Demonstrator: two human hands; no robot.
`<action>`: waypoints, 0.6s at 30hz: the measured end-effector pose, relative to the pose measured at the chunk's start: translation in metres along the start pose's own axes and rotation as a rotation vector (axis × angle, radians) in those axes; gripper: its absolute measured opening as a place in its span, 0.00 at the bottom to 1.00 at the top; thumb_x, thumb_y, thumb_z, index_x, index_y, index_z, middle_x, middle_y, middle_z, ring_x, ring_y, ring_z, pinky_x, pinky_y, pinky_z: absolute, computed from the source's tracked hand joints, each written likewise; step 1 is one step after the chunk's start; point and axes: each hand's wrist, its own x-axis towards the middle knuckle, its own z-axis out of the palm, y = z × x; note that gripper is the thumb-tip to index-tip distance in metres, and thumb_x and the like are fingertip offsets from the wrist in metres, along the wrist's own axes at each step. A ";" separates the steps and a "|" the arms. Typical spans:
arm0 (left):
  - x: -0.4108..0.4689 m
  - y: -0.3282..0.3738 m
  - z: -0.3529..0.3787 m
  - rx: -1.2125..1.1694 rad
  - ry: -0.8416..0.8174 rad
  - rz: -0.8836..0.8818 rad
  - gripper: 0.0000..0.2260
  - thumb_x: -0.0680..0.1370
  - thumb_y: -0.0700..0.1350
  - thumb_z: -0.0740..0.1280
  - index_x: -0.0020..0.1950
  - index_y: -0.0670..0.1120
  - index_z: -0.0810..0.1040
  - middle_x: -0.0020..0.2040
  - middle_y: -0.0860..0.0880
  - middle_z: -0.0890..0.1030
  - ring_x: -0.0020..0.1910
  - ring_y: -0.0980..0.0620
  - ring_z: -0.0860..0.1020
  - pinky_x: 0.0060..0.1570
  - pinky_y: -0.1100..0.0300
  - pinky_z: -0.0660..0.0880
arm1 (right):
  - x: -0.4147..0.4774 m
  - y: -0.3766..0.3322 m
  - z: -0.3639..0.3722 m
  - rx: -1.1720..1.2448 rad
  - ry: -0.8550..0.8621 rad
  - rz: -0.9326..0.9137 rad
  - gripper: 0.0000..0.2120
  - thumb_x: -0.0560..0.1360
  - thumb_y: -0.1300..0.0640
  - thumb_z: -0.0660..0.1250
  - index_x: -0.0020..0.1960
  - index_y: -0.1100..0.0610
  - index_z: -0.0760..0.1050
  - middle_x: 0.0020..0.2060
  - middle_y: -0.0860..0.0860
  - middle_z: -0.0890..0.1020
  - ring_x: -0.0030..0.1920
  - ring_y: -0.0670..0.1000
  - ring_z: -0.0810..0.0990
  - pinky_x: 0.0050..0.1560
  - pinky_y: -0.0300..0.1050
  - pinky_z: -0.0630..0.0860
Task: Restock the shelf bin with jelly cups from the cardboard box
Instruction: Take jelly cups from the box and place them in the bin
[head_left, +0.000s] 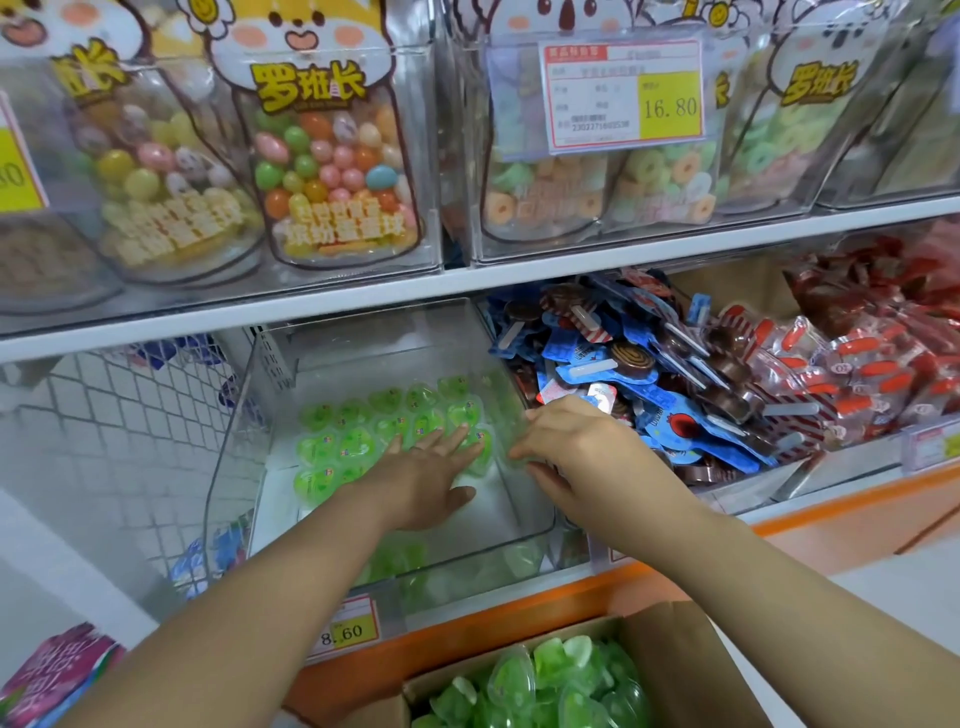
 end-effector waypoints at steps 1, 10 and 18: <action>0.000 0.000 0.000 0.007 -0.008 -0.004 0.27 0.82 0.56 0.52 0.77 0.58 0.43 0.77 0.56 0.38 0.77 0.52 0.42 0.73 0.43 0.41 | 0.000 0.000 0.001 0.000 -0.010 -0.002 0.08 0.64 0.64 0.68 0.41 0.57 0.82 0.36 0.50 0.82 0.45 0.56 0.82 0.41 0.45 0.79; -0.032 -0.005 -0.031 -0.193 0.236 0.042 0.22 0.82 0.47 0.58 0.76 0.55 0.59 0.78 0.51 0.54 0.76 0.51 0.55 0.74 0.52 0.52 | 0.008 -0.007 -0.006 -0.059 -0.069 -0.002 0.09 0.66 0.62 0.66 0.42 0.56 0.83 0.36 0.50 0.82 0.42 0.55 0.80 0.45 0.48 0.79; -0.142 -0.038 -0.027 -0.334 0.660 -0.022 0.11 0.78 0.41 0.64 0.59 0.50 0.79 0.55 0.55 0.80 0.54 0.56 0.77 0.53 0.66 0.68 | 0.058 -0.059 0.027 -0.052 -0.542 0.019 0.15 0.77 0.56 0.62 0.63 0.51 0.76 0.60 0.50 0.78 0.61 0.54 0.74 0.58 0.48 0.73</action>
